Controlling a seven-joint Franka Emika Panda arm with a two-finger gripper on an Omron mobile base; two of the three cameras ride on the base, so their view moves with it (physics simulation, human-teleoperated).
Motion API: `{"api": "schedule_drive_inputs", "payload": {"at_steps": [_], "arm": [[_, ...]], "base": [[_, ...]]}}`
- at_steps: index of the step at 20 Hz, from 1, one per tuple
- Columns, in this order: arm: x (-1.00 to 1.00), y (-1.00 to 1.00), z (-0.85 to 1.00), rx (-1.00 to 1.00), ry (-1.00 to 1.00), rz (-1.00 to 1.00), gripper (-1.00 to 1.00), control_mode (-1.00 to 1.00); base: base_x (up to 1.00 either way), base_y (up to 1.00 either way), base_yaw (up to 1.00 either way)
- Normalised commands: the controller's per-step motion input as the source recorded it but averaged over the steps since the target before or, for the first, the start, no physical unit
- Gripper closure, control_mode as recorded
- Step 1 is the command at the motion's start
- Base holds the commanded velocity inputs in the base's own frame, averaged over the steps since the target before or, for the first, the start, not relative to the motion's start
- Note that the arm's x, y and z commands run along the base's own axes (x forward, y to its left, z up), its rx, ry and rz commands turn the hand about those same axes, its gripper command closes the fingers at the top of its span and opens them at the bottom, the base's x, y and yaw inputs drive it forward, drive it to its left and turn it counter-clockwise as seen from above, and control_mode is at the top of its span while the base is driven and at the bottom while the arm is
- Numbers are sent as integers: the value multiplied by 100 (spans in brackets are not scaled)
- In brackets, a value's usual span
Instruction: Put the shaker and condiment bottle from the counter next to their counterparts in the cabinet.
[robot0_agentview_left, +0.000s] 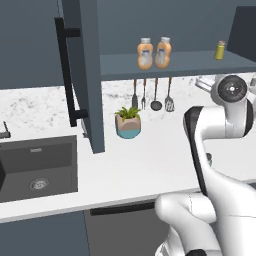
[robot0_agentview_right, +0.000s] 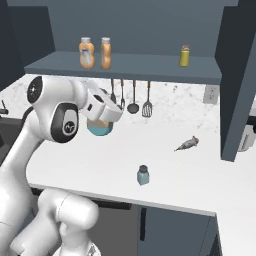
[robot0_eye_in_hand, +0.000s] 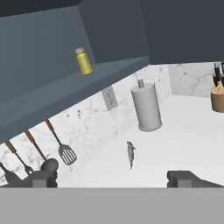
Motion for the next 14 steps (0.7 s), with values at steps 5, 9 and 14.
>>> {"api": "schedule_drive_inputs", "payload": {"at_steps": [5,9,14], "arm": [[-25,-6,-61,0,0,0,-100,-100],[-29,0,-61,0,0,0,-100,-100],[-11,0,-69,0,3,-1,-100,-100]], "base": [[0,0,0],[0,0,0],[0,0,0]]}}
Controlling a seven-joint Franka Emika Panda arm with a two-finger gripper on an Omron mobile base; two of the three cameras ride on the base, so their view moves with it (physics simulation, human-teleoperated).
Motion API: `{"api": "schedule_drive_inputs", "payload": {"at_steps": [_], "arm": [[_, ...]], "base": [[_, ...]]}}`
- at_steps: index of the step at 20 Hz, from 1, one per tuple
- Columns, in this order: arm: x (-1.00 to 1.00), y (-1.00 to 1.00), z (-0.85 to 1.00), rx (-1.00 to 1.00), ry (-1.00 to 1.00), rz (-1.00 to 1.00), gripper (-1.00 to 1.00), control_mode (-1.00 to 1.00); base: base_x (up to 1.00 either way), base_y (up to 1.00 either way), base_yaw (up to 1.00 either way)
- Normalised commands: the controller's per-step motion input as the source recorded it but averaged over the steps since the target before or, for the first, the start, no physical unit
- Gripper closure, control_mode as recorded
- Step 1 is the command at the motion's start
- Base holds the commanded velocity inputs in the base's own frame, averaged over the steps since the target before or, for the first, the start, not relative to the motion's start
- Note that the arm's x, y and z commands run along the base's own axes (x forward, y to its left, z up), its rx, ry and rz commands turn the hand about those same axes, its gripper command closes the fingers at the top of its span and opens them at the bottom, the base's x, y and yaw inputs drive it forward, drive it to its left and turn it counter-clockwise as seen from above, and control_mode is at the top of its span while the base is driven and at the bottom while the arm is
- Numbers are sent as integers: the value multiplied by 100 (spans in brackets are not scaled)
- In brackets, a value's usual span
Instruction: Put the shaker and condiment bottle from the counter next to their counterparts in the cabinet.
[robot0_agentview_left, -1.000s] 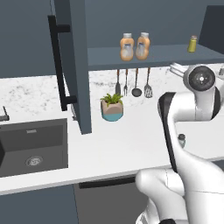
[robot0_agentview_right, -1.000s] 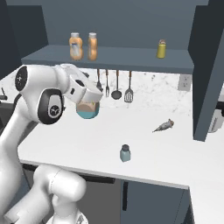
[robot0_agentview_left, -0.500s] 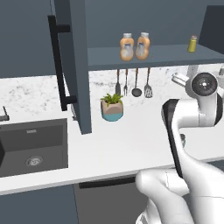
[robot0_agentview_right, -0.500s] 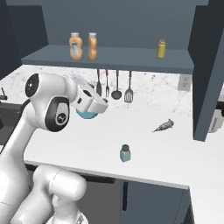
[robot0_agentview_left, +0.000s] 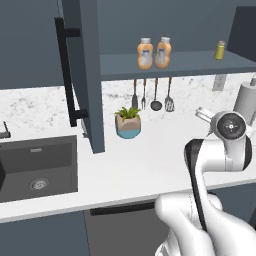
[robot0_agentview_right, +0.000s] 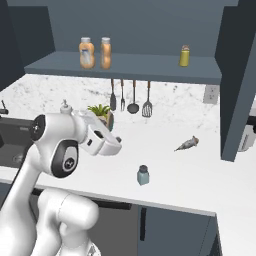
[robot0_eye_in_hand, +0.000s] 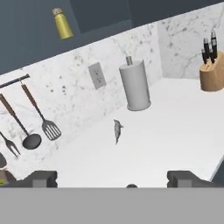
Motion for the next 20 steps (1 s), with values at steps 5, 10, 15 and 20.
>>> {"api": "schedule_drive_inputs", "payload": {"at_steps": [5,10,15,20], "arm": [[-8,3,-71,0,4,-5,-100,-100],[-9,4,-74,0,0,-11,-100,-100],[-8,8,-77,-2,-1,-9,-100,-100],[0,1,-77,-8,-5,-3,-100,-100]], "base": [[0,0,0],[0,0,0],[0,0,0],[0,0,0]]}}
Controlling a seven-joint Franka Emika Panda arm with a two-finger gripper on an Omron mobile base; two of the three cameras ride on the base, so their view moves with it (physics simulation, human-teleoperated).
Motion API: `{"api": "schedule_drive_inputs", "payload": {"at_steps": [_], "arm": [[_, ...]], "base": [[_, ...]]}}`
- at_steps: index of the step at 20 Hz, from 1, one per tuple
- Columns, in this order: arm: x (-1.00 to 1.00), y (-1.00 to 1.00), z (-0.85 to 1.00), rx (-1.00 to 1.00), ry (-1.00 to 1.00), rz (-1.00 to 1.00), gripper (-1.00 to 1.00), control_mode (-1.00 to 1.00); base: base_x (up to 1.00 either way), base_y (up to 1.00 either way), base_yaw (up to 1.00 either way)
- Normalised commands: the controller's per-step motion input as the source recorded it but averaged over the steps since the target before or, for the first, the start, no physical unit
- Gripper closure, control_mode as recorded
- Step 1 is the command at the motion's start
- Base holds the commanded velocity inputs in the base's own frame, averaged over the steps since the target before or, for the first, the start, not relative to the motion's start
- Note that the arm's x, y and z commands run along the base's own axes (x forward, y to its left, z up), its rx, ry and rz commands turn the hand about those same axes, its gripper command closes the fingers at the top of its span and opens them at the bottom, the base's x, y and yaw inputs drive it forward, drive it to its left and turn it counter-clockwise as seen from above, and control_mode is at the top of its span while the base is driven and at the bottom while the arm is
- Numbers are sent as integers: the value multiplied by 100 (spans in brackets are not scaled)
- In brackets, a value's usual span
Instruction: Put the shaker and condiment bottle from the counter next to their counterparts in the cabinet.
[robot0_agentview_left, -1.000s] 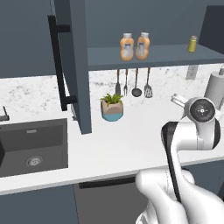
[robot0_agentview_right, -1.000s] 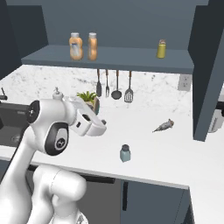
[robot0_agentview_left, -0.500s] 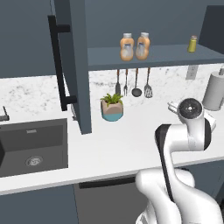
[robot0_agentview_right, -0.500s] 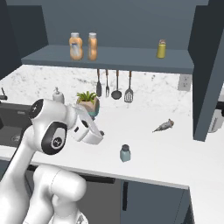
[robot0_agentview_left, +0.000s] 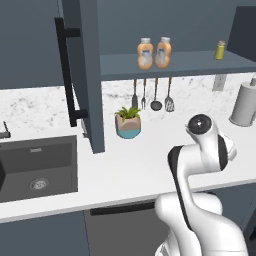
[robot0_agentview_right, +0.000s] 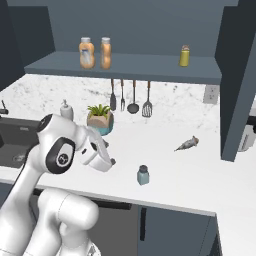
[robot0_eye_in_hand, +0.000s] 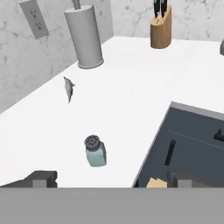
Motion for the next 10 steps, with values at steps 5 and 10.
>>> {"api": "schedule_drive_inputs", "payload": {"at_steps": [5,10], "arm": [[4,0,-70,-7,-6,0,-100,-100],[7,0,-62,-3,-5,0,-100,-100]], "base": [[0,0,0],[0,0,0]]}}
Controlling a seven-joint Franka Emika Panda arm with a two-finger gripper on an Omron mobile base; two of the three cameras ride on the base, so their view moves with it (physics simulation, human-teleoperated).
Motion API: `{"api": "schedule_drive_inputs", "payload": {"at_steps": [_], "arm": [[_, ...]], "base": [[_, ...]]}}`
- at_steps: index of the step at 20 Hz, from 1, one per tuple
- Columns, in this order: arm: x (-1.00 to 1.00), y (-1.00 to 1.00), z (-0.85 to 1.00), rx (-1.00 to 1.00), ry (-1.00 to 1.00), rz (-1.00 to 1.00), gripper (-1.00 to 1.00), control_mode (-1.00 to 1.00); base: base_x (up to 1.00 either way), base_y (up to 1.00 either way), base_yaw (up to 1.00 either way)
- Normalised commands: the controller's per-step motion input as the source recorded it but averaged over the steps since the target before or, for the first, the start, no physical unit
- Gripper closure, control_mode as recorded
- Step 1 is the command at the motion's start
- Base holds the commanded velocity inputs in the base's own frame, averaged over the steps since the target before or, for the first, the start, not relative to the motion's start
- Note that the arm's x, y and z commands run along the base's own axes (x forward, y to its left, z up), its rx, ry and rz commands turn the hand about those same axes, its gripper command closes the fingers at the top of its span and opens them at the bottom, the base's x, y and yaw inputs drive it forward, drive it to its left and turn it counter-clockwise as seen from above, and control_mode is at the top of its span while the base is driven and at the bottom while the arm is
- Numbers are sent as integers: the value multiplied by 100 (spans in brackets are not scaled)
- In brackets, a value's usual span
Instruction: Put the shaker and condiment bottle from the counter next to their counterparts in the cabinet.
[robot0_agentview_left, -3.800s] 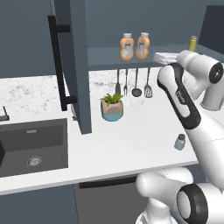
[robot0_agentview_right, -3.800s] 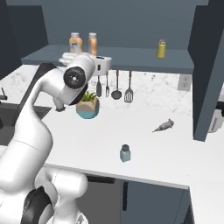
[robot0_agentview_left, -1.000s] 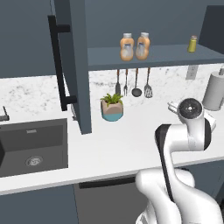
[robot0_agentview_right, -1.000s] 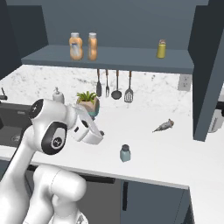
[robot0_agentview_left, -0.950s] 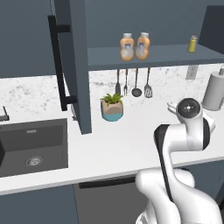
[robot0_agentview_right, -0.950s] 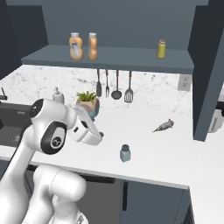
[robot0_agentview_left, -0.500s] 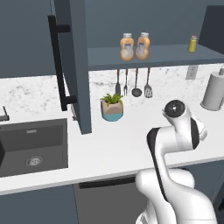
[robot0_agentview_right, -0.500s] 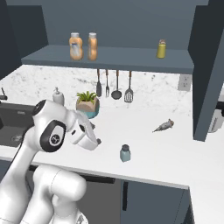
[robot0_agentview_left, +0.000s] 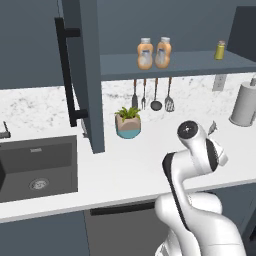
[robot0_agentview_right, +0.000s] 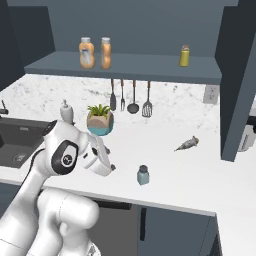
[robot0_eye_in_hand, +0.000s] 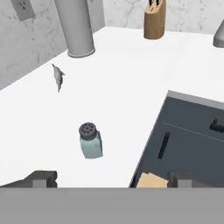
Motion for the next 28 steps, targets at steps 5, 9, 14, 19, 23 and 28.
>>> {"api": "schedule_drive_inputs", "payload": {"at_steps": [5,9,14,19,23,28], "arm": [[17,0,-64,-3,-5,0,-100,-100],[19,0,-61,-4,-5,0,-100,-100],[20,-5,-45,-2,-4,0,-100,-100],[0,-2,-25,0,0,0,-100,-100],[0,-8,-28,0,0,0,-100,-100],[8,-32,-46,0,-3,1,-100,-100]], "base": [[0,0,0],[0,0,0],[0,0,0],[0,0,0],[0,0,0],[0,0,0]]}}
